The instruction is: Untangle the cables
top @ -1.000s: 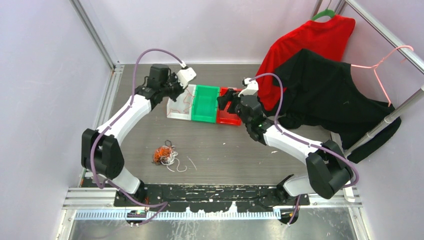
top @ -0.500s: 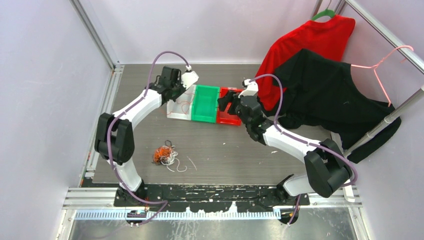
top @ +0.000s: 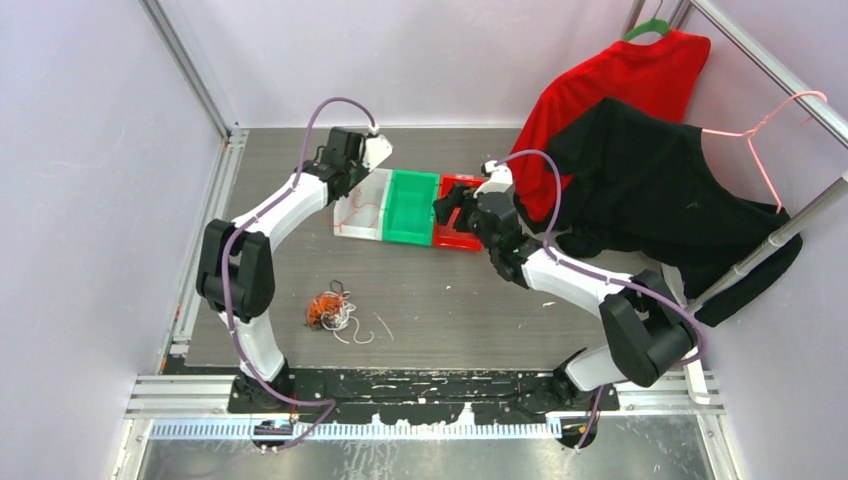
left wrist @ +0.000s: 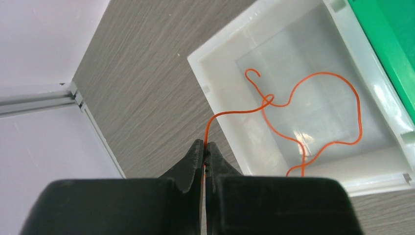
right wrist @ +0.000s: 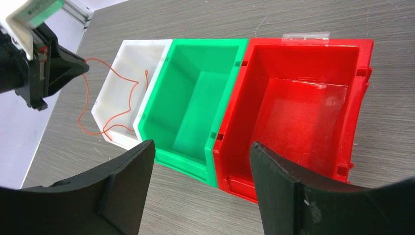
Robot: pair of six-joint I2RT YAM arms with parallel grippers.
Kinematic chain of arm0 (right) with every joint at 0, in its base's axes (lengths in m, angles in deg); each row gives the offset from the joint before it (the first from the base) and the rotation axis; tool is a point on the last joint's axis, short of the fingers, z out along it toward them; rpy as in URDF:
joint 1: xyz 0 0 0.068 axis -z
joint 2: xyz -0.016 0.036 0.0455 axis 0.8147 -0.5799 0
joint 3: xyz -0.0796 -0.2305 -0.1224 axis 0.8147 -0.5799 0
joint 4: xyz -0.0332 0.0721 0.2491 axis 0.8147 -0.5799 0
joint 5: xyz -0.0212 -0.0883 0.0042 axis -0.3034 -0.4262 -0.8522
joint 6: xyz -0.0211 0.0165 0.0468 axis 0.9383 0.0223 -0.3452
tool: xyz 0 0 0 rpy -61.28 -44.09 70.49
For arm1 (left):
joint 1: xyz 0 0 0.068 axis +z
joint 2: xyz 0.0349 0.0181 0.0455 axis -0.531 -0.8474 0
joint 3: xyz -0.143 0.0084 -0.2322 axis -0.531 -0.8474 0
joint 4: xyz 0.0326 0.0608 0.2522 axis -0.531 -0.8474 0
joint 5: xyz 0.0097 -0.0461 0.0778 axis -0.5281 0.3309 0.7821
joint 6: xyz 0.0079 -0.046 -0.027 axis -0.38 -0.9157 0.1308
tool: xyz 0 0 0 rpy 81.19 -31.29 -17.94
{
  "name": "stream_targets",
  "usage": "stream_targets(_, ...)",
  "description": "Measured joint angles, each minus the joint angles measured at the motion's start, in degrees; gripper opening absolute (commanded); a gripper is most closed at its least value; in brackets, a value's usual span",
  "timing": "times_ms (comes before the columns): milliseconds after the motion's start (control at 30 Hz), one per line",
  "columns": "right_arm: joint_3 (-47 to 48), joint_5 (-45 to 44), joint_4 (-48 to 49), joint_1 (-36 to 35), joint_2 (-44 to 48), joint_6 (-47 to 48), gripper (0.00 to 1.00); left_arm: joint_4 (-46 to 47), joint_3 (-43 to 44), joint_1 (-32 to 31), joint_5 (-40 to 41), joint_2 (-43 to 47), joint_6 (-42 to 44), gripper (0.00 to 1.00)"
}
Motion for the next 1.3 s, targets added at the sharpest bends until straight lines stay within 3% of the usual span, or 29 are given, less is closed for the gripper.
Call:
stream_targets(633, -2.51, 0.33, 0.5, 1.4, 0.2, -0.22, 0.76, -3.67, 15.04, -6.86, -5.29, -6.56, -8.68, 0.0)
stream_targets(933, -3.78, 0.33, 0.48, 2.03, 1.16, -0.28, 0.76, -3.45, 14.64, -4.85, -6.4, -7.93, -12.17, 0.0)
stream_targets(1300, -3.82, 0.44, 0.48, 2.23, 1.49, -0.85, 0.75, -2.73, 5.31, -2.93, -4.09, -5.99, -12.35, 0.0)
